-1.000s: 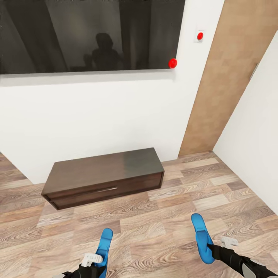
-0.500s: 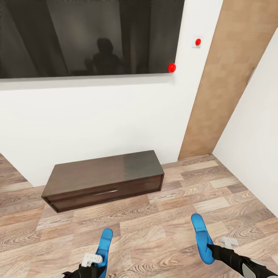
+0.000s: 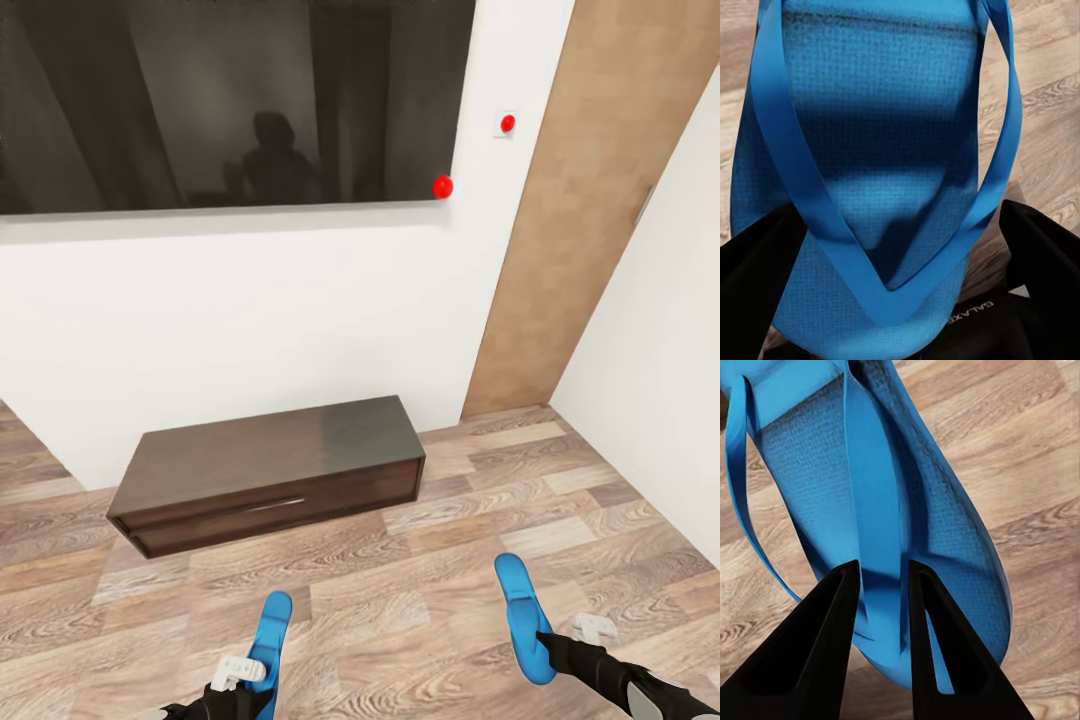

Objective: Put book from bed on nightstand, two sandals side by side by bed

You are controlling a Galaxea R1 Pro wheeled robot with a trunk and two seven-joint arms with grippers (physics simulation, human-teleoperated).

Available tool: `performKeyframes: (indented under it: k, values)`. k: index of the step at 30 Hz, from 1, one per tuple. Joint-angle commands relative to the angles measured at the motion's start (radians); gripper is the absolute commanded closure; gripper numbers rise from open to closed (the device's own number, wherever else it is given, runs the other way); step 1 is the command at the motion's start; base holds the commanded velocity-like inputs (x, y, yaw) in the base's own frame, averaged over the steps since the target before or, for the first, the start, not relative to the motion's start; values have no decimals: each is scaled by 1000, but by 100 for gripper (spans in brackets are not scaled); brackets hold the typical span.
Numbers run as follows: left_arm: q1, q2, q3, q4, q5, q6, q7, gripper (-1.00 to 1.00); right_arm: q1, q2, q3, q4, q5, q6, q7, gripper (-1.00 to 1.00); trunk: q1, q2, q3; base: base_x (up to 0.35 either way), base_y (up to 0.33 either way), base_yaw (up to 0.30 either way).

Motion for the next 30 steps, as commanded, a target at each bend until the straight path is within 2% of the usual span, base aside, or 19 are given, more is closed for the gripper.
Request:
performKeyframes:
  k: [1,30]
  values:
    - [-1,-1,8,0,-11,-3,-5,100,-1,0,0,2,-4,-2,6,100,0,0,1,0,0,0]
    - [0,-1,8,0,-11,-3,-5,100,-1,0,0,2,-4,-2,7,100,0,0,47,0,0,0]
